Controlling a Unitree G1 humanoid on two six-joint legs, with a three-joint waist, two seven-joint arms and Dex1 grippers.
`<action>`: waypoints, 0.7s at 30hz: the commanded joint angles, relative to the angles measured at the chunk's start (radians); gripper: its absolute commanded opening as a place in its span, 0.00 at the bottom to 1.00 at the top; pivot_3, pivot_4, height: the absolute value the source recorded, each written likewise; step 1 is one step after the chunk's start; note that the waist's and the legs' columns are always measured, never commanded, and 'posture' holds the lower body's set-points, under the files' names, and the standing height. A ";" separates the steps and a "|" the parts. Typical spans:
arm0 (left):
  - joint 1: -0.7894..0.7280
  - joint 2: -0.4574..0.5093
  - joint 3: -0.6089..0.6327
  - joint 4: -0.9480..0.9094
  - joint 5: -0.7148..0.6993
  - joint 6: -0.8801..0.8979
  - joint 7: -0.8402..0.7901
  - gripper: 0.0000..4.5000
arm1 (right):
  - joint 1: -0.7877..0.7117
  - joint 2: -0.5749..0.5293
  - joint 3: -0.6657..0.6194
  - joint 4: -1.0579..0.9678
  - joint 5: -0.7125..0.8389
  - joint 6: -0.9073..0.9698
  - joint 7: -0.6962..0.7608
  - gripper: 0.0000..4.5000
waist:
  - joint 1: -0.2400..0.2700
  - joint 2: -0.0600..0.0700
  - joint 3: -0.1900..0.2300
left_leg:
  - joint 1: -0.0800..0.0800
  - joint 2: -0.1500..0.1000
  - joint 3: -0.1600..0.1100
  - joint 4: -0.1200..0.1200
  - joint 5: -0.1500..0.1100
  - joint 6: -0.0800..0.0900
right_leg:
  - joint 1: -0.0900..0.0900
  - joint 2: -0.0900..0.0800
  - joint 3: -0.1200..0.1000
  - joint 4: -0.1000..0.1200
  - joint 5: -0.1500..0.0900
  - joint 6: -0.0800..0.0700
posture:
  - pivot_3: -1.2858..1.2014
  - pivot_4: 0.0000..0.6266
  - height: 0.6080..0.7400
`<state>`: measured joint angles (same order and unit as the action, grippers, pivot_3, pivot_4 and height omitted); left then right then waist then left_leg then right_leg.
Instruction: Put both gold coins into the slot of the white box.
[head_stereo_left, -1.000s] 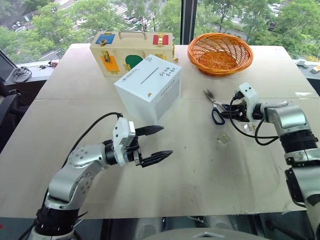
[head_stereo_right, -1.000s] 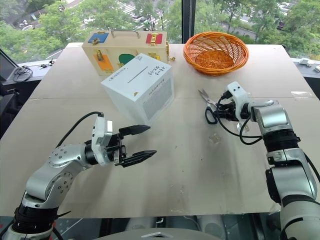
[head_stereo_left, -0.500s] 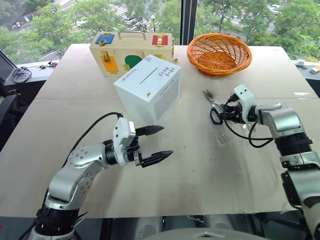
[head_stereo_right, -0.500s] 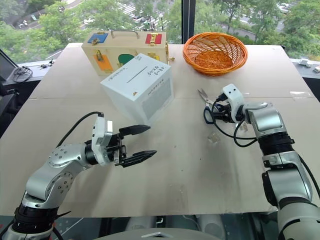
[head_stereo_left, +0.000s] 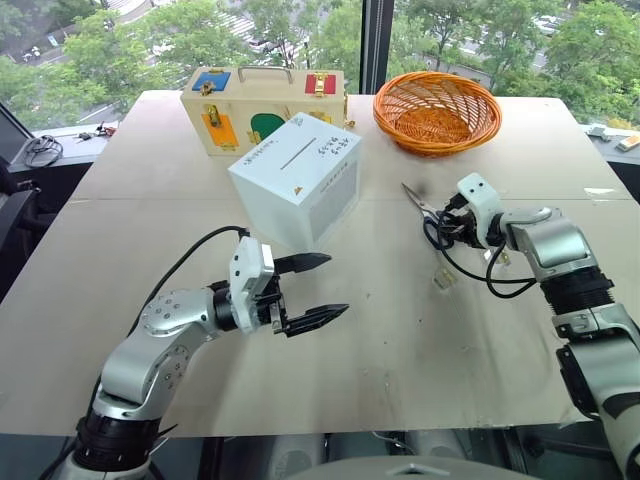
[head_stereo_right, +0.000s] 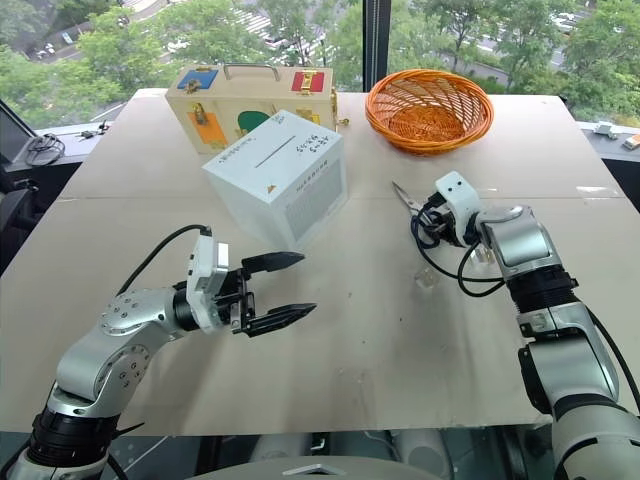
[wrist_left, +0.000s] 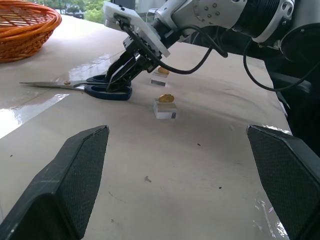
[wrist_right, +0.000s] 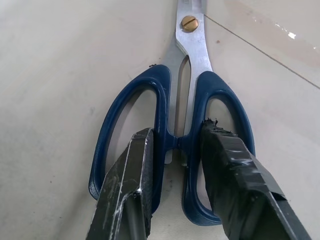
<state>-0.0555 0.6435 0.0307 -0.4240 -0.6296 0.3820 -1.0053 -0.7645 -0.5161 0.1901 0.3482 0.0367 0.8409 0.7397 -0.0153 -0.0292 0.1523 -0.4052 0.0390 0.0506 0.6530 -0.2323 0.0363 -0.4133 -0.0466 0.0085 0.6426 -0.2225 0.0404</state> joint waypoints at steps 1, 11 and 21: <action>-0.013 0.001 0.008 -0.041 -0.006 -0.011 0.004 1.00 | 0.047 0.000 0.077 0.074 -0.023 0.010 0.049 0.32 | 0.000 0.000 0.000 | 0.001 0.000 0.000 0.000 0.000 0.000 | 0.001 0.000 0.000 0.000 0.000 0.000 | 0.52 0.24 1.00; -0.010 0.004 0.011 -0.041 -0.005 -0.012 0.008 1.00 | 0.013 -0.078 0.016 0.032 -0.014 -0.009 0.095 0.18 | 0.007 -0.004 -0.003 | 0.004 0.000 0.000 -0.001 0.000 0.000 | 0.004 -0.002 0.000 0.000 0.000 0.000 | 0.52 0.24 1.00; -0.028 -0.006 -0.002 -0.034 -0.003 -0.012 0.010 1.00 | 0.013 -0.243 -0.157 -0.259 0.107 0.129 0.123 0.01 | 0.010 0.003 0.002 | -0.010 -0.001 0.000 -0.001 0.000 0.000 | -0.009 -0.003 -0.001 -0.002 0.000 0.000 | 0.52 0.24 1.00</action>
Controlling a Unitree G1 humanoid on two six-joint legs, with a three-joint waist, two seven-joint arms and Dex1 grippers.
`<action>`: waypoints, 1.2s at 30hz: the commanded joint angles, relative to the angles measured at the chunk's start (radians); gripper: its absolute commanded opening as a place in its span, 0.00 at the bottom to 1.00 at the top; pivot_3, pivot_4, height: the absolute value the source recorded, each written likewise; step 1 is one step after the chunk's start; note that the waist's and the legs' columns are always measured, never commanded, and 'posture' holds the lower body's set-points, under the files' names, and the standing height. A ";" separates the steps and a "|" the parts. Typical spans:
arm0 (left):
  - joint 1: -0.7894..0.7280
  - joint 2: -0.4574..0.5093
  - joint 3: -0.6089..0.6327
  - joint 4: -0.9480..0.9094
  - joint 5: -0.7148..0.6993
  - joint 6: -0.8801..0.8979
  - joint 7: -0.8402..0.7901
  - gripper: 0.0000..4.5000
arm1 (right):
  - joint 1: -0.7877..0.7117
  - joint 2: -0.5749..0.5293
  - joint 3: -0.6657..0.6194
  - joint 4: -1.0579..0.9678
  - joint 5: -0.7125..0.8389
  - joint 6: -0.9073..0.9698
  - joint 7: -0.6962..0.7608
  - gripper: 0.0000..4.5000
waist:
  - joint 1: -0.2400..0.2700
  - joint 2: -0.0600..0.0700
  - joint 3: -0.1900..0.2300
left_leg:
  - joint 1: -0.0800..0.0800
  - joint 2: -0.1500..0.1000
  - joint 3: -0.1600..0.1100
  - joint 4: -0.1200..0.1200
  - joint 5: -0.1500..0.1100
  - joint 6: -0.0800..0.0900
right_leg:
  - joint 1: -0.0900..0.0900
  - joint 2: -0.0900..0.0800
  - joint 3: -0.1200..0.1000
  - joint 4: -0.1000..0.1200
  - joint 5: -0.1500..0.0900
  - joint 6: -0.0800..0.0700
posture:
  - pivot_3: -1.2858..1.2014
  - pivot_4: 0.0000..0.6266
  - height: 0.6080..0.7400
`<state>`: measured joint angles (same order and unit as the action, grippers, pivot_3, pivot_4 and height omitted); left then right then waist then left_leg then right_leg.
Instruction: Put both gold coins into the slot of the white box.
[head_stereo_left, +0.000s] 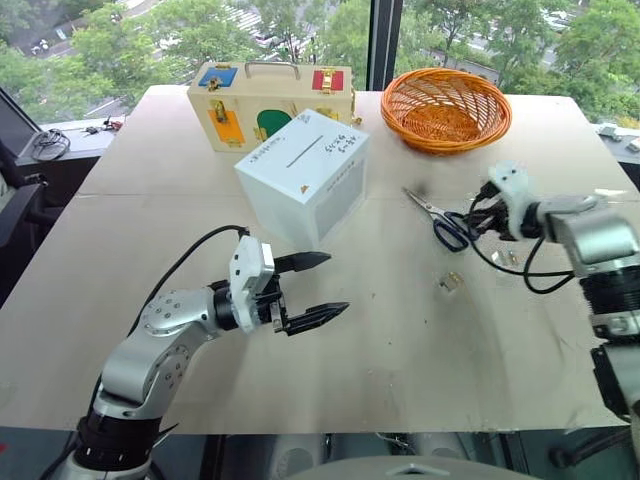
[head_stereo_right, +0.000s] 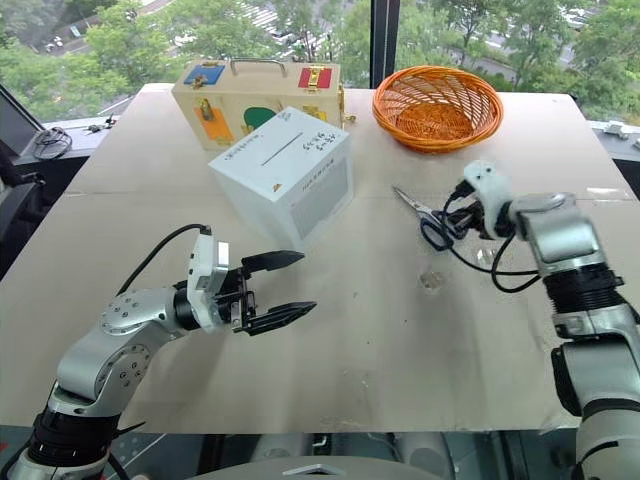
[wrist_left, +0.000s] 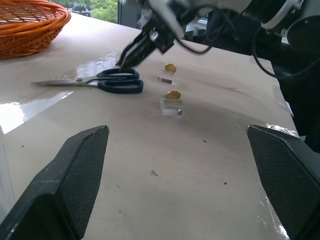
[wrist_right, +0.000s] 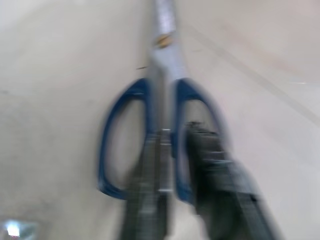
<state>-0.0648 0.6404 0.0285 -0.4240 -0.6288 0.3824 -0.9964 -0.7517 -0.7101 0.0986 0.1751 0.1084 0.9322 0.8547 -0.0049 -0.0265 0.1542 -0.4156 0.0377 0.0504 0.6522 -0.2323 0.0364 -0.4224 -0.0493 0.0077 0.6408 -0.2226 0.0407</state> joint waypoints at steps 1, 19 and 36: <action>-0.024 -0.004 -0.002 -0.030 -0.004 -0.012 -0.002 1.00 | 0.007 -0.076 -0.094 -0.100 0.045 0.052 0.004 0.01 | -0.001 0.001 0.000 | 0.000 0.000 0.000 -0.001 0.000 0.000 | 0.000 0.000 0.000 0.000 0.000 0.000 | 0.52 0.24 1.00; -0.073 -0.002 -0.010 0.018 0.002 -0.014 -0.042 1.00 | -0.131 0.171 0.020 0.209 0.037 -0.113 -0.107 0.88 | -0.013 0.002 0.002 | 0.001 0.000 0.001 0.000 0.000 0.000 | -0.001 0.004 0.001 0.001 0.002 0.003 | 0.52 0.24 1.00; 0.013 -0.014 0.008 -0.058 0.003 -0.018 0.025 1.00 | -0.411 0.366 0.185 1.111 -0.264 -0.509 -0.066 0.39 | -0.011 0.001 0.000 | 0.009 0.001 0.001 0.000 0.000 0.000 | 0.008 0.002 0.001 0.001 0.000 -0.001 | 0.52 0.24 1.00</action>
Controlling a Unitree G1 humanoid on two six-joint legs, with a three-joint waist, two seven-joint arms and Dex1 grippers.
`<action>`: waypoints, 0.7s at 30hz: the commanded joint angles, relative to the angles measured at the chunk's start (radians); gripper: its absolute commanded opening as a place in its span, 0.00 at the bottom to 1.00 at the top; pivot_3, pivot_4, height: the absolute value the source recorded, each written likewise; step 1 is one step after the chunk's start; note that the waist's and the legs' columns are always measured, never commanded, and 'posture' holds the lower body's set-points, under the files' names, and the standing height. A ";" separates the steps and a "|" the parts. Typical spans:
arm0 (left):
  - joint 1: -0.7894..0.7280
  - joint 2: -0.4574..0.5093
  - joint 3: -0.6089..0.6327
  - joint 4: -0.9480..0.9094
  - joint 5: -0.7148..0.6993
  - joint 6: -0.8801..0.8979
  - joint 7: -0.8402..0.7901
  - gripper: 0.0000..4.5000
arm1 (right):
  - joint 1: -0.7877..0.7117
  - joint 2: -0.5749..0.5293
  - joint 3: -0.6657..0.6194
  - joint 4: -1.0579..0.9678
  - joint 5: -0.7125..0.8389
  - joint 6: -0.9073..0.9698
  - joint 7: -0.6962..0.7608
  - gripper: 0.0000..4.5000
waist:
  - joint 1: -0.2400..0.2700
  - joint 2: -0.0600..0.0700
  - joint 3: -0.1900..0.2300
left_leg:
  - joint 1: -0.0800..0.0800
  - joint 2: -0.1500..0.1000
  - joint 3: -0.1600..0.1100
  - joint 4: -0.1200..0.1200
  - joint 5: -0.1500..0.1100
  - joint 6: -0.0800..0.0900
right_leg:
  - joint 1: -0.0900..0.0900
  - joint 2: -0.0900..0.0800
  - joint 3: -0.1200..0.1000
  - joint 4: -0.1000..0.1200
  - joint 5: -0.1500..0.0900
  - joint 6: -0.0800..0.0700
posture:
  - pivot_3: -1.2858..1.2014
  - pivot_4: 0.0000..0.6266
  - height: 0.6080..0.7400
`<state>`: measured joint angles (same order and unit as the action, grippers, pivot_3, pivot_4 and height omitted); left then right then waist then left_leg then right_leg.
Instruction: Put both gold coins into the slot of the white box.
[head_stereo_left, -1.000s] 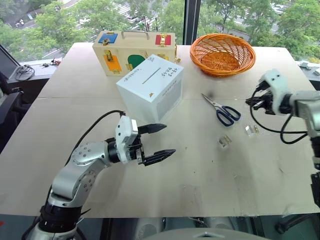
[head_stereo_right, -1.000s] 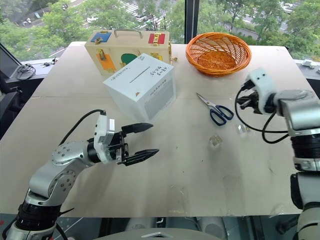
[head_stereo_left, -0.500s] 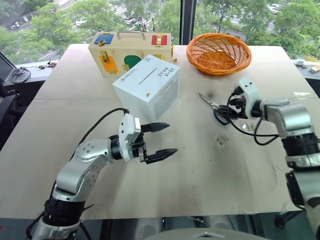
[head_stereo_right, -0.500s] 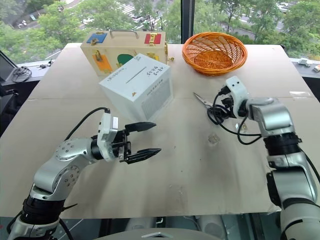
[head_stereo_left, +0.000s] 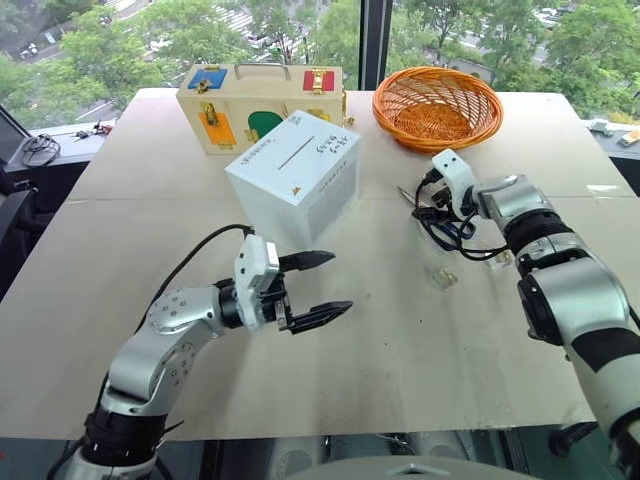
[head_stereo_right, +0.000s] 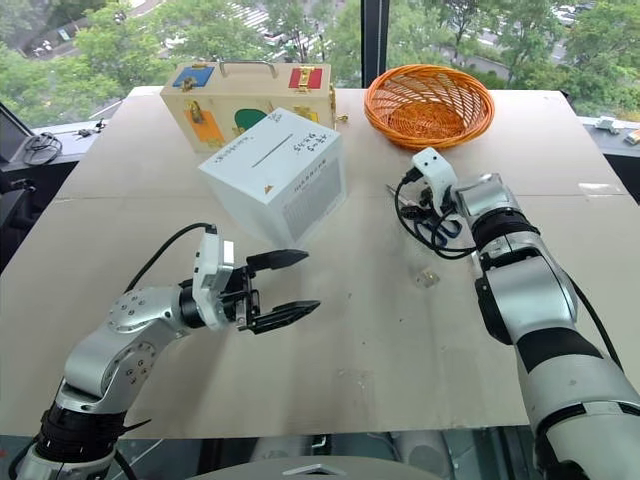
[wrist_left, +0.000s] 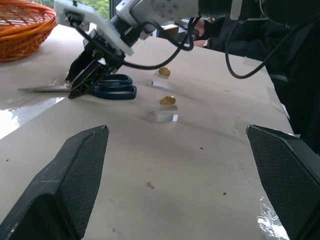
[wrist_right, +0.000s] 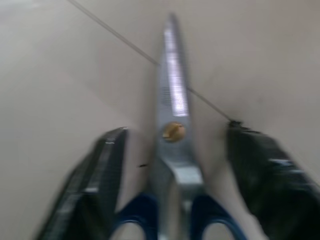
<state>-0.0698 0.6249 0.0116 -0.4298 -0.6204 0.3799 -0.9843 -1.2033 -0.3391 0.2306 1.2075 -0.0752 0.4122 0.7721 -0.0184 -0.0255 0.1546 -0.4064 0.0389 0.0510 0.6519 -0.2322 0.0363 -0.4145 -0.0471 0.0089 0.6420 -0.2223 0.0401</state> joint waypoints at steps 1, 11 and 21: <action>0.024 0.002 0.027 -0.057 -0.007 -0.015 0.016 1.00 | 0.040 -0.002 0.059 0.080 -0.090 0.007 0.028 0.30 | 0.004 0.000 -0.001 | 0.005 0.000 0.000 0.000 0.000 0.000 | 0.005 -0.001 0.000 0.000 0.000 0.000 | 0.52 0.24 1.00; 0.019 0.005 0.027 -0.076 -0.022 0.000 0.029 1.00 | -0.018 -0.086 -0.054 -0.014 -0.027 -0.051 0.117 0.08 | 0.008 0.002 -0.001 | 0.005 -0.001 0.000 -0.001 0.000 0.000 | 0.006 -0.004 0.000 0.000 0.000 0.000 | 0.52 0.24 1.00; -0.061 -0.012 -0.002 -0.027 -0.033 0.022 0.001 1.00 | 0.141 -0.403 -0.372 -0.997 0.327 0.629 0.294 0.08 | 0.010 0.009 0.004 | -0.012 -0.001 -0.003 -0.005 0.000 0.000 | -0.011 -0.003 -0.004 -0.001 0.001 0.006 | 0.52 0.24 1.00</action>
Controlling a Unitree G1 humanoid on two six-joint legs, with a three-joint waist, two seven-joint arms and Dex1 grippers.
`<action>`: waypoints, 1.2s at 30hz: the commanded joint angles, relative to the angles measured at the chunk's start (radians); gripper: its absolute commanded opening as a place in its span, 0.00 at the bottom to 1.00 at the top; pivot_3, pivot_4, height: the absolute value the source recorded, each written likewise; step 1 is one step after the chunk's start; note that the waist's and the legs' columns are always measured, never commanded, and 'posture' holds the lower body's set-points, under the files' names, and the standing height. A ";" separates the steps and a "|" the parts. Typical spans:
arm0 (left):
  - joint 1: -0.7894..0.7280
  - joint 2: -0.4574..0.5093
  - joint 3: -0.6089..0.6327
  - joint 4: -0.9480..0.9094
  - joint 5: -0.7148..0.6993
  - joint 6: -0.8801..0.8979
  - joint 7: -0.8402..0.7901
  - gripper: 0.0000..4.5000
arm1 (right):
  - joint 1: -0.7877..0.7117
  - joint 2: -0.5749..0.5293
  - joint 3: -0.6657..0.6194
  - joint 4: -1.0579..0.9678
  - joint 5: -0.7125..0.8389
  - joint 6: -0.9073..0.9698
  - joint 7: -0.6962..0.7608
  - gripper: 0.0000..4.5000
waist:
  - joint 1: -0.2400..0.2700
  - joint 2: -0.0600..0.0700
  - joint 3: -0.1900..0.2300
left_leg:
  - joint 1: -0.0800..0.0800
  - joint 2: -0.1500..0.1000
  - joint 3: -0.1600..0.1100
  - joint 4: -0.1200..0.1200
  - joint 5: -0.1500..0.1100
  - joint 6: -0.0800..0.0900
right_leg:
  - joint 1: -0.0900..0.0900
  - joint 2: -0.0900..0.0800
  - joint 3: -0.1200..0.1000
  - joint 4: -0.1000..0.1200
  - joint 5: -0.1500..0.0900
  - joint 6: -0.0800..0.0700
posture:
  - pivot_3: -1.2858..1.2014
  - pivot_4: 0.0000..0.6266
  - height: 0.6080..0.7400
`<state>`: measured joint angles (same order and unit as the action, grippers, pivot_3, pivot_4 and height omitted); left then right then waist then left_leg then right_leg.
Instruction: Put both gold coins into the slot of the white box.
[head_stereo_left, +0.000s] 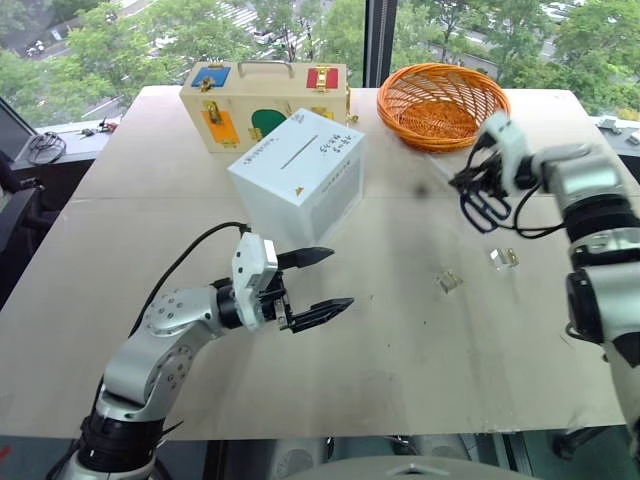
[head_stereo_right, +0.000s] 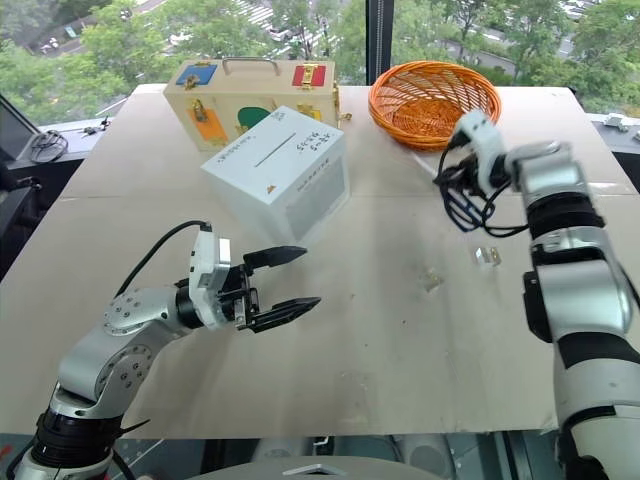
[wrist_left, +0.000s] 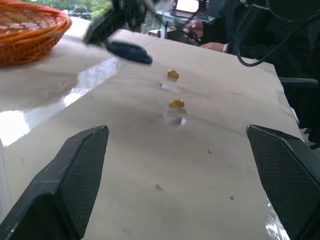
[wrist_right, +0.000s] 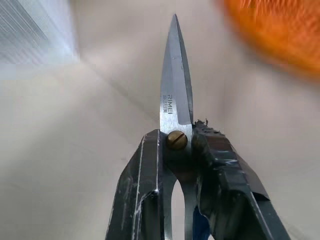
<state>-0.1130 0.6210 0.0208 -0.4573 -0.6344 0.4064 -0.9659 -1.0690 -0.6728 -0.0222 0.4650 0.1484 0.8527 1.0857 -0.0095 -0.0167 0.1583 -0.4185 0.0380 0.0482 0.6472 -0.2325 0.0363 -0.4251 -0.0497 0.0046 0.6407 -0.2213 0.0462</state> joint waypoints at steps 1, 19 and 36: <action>-0.026 -0.011 -0.015 0.006 -0.017 -0.005 -0.022 1.00 | 0.021 -0.096 -0.152 -0.316 0.123 0.241 -0.041 0.08 | 0.002 0.001 0.001 | 0.000 0.000 0.000 -0.001 0.000 0.000 | 0.000 0.000 0.000 0.000 0.000 0.000 | 0.52 0.24 1.00; -0.114 -0.011 -0.062 0.079 0.005 -0.016 -0.113 1.00 | 0.943 -0.283 -0.400 -0.558 0.085 0.146 -0.284 0.57 | -0.004 -0.001 0.000 | 0.005 -0.001 0.004 0.007 0.000 0.001 | 0.005 0.003 0.006 0.001 -0.004 0.001 | 0.52 0.24 1.00; -0.223 -0.017 -0.096 0.137 -0.002 0.019 -0.170 1.00 | 0.938 0.048 -0.467 -1.229 0.243 0.378 -0.634 0.61 | -0.002 -0.005 -0.001 | 0.004 0.000 0.000 0.007 0.000 0.000 | 0.005 0.006 0.005 0.001 -0.004 0.001 | 0.52 0.24 1.00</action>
<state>-0.3196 0.5994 -0.0883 -0.2934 -0.6146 0.4182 -1.1291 -0.1164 -0.6345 -0.5340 -0.7245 0.4051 1.2152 0.5156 -0.0114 -0.0218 0.1574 -0.4141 0.0379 0.0486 0.6542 -0.2323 0.0365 -0.4202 -0.0436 0.0105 0.6418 -0.2247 0.0461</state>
